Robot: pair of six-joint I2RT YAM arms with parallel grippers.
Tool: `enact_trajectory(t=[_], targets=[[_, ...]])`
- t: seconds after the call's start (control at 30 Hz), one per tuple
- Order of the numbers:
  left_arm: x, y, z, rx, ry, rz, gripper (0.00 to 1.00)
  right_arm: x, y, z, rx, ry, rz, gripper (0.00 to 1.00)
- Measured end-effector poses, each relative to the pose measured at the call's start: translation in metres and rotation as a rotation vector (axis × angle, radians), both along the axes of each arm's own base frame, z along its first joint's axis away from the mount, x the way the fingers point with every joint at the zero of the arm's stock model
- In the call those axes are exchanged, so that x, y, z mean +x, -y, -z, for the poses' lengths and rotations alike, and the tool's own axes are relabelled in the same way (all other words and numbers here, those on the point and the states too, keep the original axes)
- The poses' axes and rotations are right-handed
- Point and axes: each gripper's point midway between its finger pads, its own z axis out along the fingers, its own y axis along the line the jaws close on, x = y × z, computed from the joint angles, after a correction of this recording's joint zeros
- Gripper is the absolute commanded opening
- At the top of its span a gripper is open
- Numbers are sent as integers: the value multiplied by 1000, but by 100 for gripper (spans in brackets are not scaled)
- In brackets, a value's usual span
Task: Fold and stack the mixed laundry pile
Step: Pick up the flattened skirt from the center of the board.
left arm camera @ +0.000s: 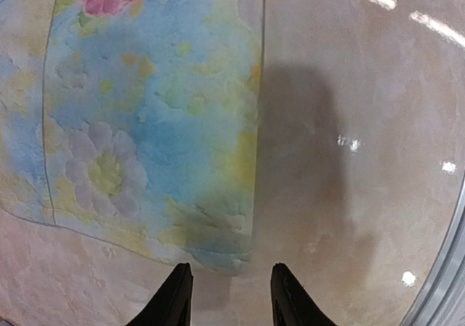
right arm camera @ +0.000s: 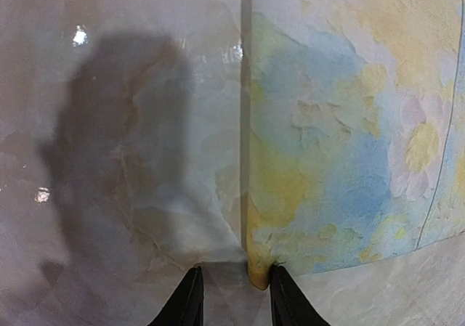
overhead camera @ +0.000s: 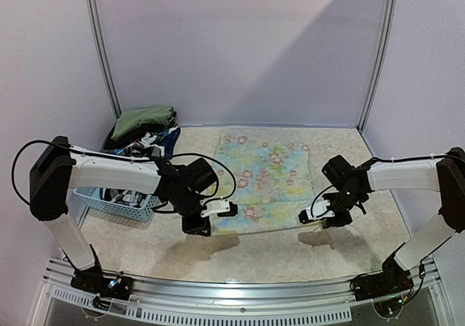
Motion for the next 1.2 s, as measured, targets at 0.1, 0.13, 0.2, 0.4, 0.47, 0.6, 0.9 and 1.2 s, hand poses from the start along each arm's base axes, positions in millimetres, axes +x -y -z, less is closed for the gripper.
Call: enact_trajectory(t=[0.1, 0.13, 0.2, 0.4, 0.47, 0.6, 0.9, 1.2], targets=[[-2, 2, 5, 11, 4, 10, 38, 2, 0, 2, 0, 13, 1, 33], [-2, 3, 5, 12, 6, 12, 38, 3, 0, 2, 0, 17, 2, 33], [-2, 3, 7, 14, 11, 17, 37, 5, 0, 2, 0, 28, 3, 33], [-7, 0, 16, 56, 33, 48, 35, 10, -2, 3, 9, 58, 2, 24], [-11, -3, 21, 76, 39, 64, 35, 11, -2, 3, 11, 64, 3, 21], [-17, -7, 27, 107, 52, 91, 34, 11, -2, 3, 16, 72, 3, 16], [-10, -2, 26, 151, 165, 122, 37, 12, -3, 3, 22, 89, 25, 13], [4, -11, 12, 238, 261, 96, 56, 10, -3, 3, 22, 95, 36, 13]])
